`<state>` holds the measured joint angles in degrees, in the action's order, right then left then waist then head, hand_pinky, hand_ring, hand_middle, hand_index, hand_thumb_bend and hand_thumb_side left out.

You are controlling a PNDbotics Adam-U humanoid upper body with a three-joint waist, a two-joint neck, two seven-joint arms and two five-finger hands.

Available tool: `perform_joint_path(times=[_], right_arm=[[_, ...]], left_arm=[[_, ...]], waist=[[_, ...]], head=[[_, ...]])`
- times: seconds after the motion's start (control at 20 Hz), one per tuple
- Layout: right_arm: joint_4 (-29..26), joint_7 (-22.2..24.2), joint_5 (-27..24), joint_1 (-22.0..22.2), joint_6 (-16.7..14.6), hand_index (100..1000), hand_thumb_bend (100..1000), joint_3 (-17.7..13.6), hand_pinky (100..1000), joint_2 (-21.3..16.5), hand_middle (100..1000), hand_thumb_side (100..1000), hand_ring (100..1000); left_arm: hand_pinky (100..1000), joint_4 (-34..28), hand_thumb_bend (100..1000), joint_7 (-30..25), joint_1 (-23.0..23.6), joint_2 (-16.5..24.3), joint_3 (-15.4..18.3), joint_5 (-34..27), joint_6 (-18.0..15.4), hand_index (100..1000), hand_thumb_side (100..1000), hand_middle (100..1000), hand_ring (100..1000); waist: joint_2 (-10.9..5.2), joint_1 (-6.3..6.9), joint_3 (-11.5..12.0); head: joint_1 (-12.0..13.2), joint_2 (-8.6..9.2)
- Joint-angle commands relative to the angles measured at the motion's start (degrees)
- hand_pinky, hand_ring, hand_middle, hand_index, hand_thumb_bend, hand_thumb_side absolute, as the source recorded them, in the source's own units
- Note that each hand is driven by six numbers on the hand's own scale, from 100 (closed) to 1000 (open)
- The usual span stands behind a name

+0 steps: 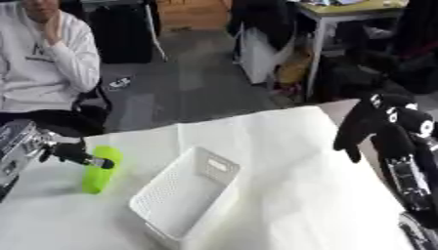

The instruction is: Pick up objects on the table and place them in the box.

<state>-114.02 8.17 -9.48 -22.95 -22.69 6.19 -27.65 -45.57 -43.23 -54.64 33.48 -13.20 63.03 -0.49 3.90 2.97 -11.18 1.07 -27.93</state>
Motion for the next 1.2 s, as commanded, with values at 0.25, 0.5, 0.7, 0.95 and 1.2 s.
perform_joint_path(times=[0.25, 0.5, 0.7, 0.95, 1.2], right_arm=[[-0.58, 0.39, -0.56, -1.28, -0.02, 516, 100, -0.34, 150, -0.21, 459, 685, 394], [-0.58, 0.60, -0.67, -1.46, 0.06, 516, 100, -0.28, 150, -0.14, 459, 686, 395], [-0.58, 0.76, -0.80, -1.62, 0.12, 516, 100, -0.24, 150, -0.08, 460, 688, 395], [-0.58, 1.19, -0.92, -1.86, 0.39, 517, 100, -0.01, 150, 0.02, 460, 690, 395], [-0.58, 1.50, -1.21, -2.22, 0.53, 517, 100, 0.08, 150, 0.23, 460, 690, 395]], left_arm=[[316, 1.70, 688, 3.33, -2.03, 0.21, 2.14, 3.48, 1.33, 699, 1000, 673, 626], [331, 1.84, 667, 5.23, -2.54, -0.39, 1.72, 6.14, 1.35, 678, 1000, 681, 641], [327, 2.30, 677, 6.04, -2.78, -0.99, 1.98, 8.34, 1.18, 682, 1000, 680, 638], [329, 4.41, 684, 6.44, -3.41, -1.47, 3.03, 9.48, 1.82, 683, 1000, 683, 639], [333, 6.01, 685, 7.25, -3.73, -1.90, 3.80, 11.42, 2.50, 683, 1000, 684, 642]], waist=[[-0.51, -0.03, -0.38], [-0.46, 0.00, -0.58], [-0.47, 0.03, -0.69], [-0.51, 0.10, -0.85], [-0.47, 0.15, -1.17]], head=[[0.91, 0.79], [1.12, 0.75], [1.26, 0.76], [1.58, 0.69], [2.28, 0.69]])
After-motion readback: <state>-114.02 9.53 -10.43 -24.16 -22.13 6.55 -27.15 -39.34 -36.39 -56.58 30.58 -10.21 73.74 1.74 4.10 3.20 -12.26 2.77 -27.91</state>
